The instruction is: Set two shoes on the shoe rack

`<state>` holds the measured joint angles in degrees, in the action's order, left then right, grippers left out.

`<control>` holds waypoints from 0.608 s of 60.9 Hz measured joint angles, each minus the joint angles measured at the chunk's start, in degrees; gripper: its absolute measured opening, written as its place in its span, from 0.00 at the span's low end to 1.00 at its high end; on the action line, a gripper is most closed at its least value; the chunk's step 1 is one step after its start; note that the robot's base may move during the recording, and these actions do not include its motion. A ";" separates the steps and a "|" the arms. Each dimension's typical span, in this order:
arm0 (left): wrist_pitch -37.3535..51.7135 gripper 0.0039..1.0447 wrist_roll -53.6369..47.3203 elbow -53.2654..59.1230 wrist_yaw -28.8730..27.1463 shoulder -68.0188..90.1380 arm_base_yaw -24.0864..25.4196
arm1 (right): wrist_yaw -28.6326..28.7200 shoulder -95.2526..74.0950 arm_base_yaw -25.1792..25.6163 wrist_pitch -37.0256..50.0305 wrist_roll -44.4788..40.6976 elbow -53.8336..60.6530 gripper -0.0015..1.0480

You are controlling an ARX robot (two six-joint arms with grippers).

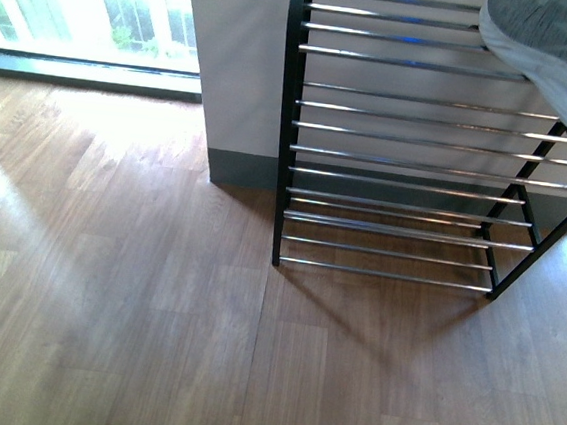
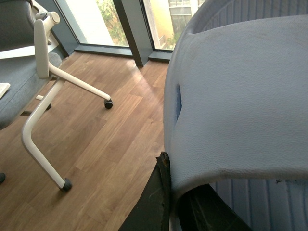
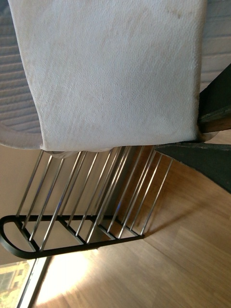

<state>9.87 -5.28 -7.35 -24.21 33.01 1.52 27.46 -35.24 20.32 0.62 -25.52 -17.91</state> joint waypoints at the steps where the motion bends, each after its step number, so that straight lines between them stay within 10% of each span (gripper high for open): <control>1: 0.00 0.02 0.00 0.00 0.00 0.00 0.00 | 0.00 0.00 0.00 0.00 0.00 0.00 0.02; 25: 0.00 0.02 0.00 -0.02 -0.07 0.00 -0.02 | 0.04 0.02 0.04 0.00 0.00 0.00 0.02; 32: 0.00 0.02 -0.02 -0.02 -0.09 0.02 0.00 | 13.55 -3.50 -0.37 6.40 2.73 0.04 0.02; 37: 0.00 0.02 -0.02 -0.02 -0.02 0.04 -0.02 | 11.52 -7.78 -5.38 9.70 4.76 -0.57 0.02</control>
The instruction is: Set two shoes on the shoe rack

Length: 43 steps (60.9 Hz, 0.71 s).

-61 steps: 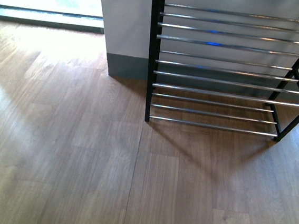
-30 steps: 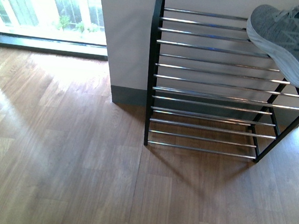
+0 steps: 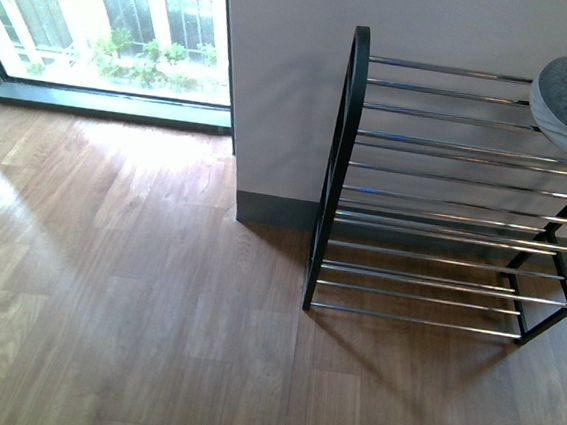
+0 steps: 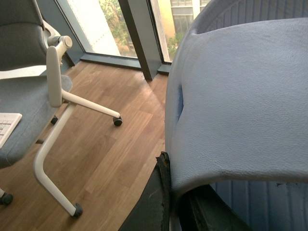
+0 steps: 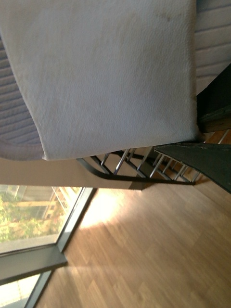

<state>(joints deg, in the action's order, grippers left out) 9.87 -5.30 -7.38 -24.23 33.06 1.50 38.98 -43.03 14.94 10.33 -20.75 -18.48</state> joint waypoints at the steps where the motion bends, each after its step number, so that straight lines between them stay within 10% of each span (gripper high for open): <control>1: 0.00 0.02 0.00 0.00 0.04 0.00 0.00 | -1.49 -1.57 -1.73 0.98 0.42 -0.48 0.02; 21: 0.00 0.02 0.00 0.00 0.00 -0.02 0.02 | -27.54 -40.54 -26.40 3.74 10.12 -28.94 0.02; 43: 0.00 0.02 0.00 0.00 0.04 -0.02 0.00 | -35.56 -68.32 -27.80 -3.26 17.03 -52.19 0.02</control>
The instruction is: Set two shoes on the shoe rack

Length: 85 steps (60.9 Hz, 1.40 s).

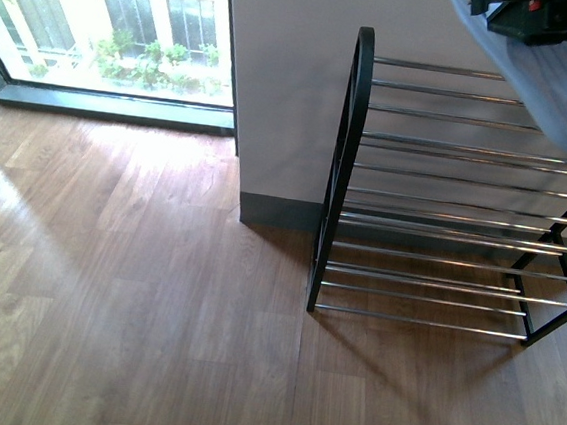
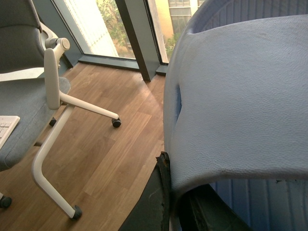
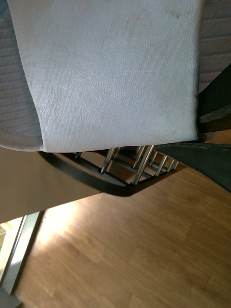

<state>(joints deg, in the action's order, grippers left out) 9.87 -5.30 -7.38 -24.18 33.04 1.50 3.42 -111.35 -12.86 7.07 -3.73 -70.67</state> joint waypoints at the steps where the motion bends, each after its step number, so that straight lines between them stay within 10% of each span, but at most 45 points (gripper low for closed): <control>1: 0.00 0.02 0.00 0.00 0.00 0.00 0.00 | -0.17 -0.55 0.00 -0.15 0.35 -0.59 0.02; 58: 0.00 0.02 0.00 0.00 0.00 0.00 0.00 | -10.34 -27.28 7.02 -12.41 6.03 -32.70 0.02; 85: 0.00 0.02 0.02 0.00 0.00 0.00 0.00 | -10.23 -24.41 7.85 -12.37 8.31 -29.64 0.68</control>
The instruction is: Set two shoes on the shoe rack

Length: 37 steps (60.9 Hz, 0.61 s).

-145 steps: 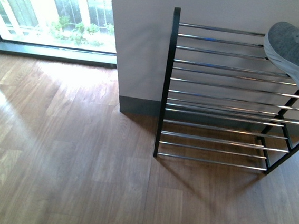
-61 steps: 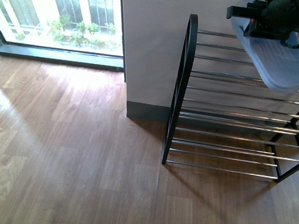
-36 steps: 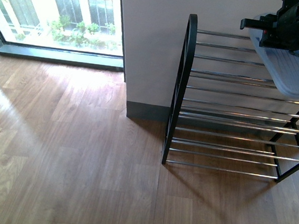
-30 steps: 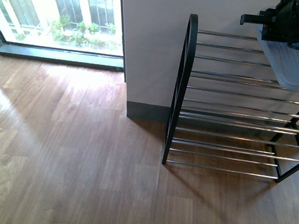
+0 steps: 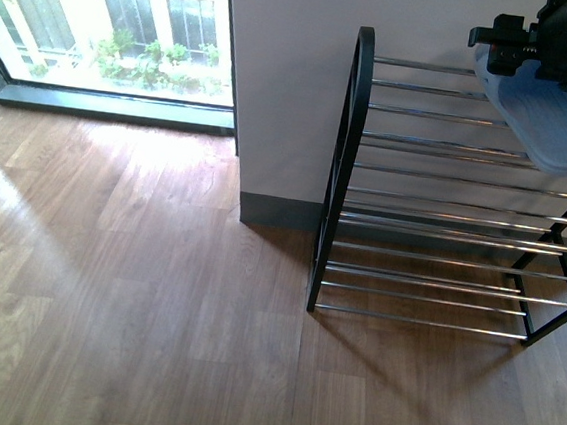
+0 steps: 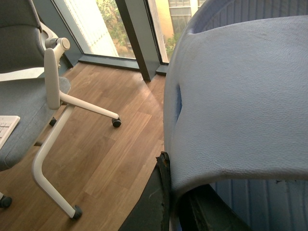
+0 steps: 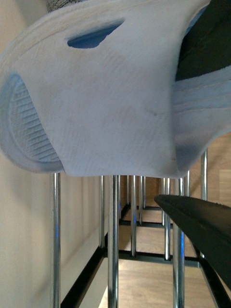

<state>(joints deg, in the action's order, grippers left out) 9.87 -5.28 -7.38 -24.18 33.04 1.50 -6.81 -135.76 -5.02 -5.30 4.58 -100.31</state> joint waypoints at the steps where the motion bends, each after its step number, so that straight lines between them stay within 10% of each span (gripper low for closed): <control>1: 0.00 0.02 -0.02 0.00 0.00 0.00 0.00 | 0.33 0.72 -0.04 -0.57 0.00 0.44 0.71; 7: 0.00 0.02 -0.02 0.00 0.00 0.00 0.00 | 0.33 6.10 -0.04 -2.21 1.07 2.58 0.92; 18: 0.00 0.02 -0.02 0.00 -0.02 0.00 0.00 | -1.46 18.51 1.79 5.40 -5.95 11.76 0.91; 29: 0.00 0.02 -0.02 0.00 0.00 0.00 0.00 | 4.96 29.31 3.26 52.13 -5.29 40.89 0.55; 37: 0.00 0.02 -0.02 0.00 -0.02 0.00 0.00 | 6.88 37.11 4.48 60.06 -5.27 55.82 0.30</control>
<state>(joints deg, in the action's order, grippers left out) 9.87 -5.30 -7.38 -24.21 33.04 1.50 0.08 -98.65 -0.54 54.76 -0.69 -44.49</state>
